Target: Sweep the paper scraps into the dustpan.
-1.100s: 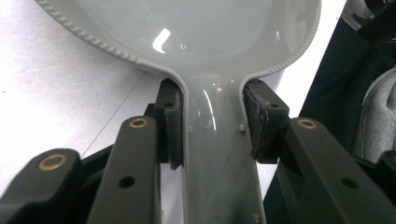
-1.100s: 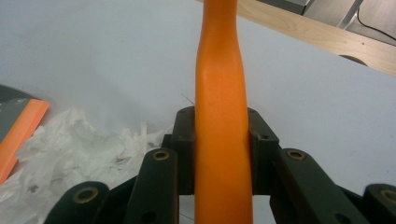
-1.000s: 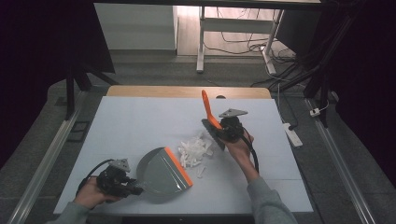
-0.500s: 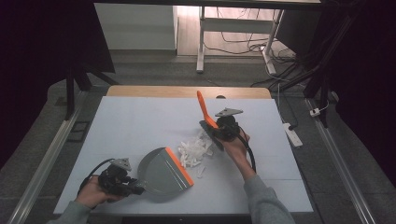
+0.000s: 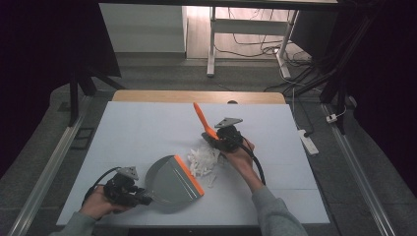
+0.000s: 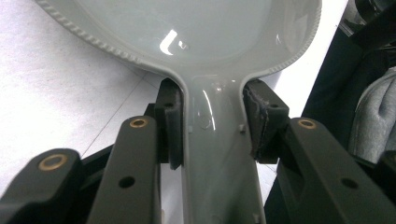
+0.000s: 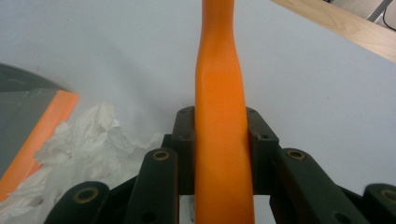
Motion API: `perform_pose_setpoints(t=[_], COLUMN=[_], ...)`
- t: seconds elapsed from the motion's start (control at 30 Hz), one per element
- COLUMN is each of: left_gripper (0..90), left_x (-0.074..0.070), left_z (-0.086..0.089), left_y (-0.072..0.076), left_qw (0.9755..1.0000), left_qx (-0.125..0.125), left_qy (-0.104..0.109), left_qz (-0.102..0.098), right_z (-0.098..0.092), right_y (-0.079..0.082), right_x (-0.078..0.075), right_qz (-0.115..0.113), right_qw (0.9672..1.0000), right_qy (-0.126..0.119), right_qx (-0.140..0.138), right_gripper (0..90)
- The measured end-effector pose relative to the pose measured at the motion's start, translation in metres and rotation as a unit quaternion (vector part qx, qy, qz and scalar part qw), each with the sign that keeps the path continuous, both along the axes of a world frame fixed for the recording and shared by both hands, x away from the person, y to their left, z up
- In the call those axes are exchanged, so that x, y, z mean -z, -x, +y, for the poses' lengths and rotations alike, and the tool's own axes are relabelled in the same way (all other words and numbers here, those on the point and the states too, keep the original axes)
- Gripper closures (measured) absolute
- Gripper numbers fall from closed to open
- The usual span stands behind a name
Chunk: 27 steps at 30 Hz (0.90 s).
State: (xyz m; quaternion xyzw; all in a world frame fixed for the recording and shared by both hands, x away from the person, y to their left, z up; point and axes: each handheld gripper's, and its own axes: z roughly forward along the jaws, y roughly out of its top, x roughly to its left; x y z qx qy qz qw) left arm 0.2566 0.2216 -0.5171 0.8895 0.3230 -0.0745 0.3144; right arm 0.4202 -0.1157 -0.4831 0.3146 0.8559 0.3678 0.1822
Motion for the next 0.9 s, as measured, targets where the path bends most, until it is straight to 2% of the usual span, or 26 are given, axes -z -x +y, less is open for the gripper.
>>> perform_pose_setpoints(t=[0.3, 0.4, 0.6, 0.9], left_gripper=[61.3, 61.3, 61.3, 61.3], left_x=[0.0, 0.0, 0.0, 0.0], left_z=[-0.001, -0.001, -0.001, -0.002], left_y=[0.0, 0.0, 0.0, 0.0], left_qw=[1.0, 1.0, 1.0, 1.0], left_qx=[0.0, 0.0, -0.001, 0.0], left_qy=[-0.001, -0.001, -0.002, -0.002], left_qz=[0.0, -0.001, -0.001, -0.001], right_z=[0.003, 0.007, 0.015, 0.029], right_y=[0.006, 0.01, 0.018, 0.029], right_x=[-0.001, -0.001, -0.002, -0.001], right_qz=[0.013, 0.012, 0.021, 0.021], right_qw=[0.9997, 0.9997, 0.999, 0.998], right_qy=[-0.019, -0.014, -0.024, -0.019], right_qx=[-0.012, -0.018, -0.032, -0.056], right_gripper=[70.1, 70.1, 70.1, 70.1])
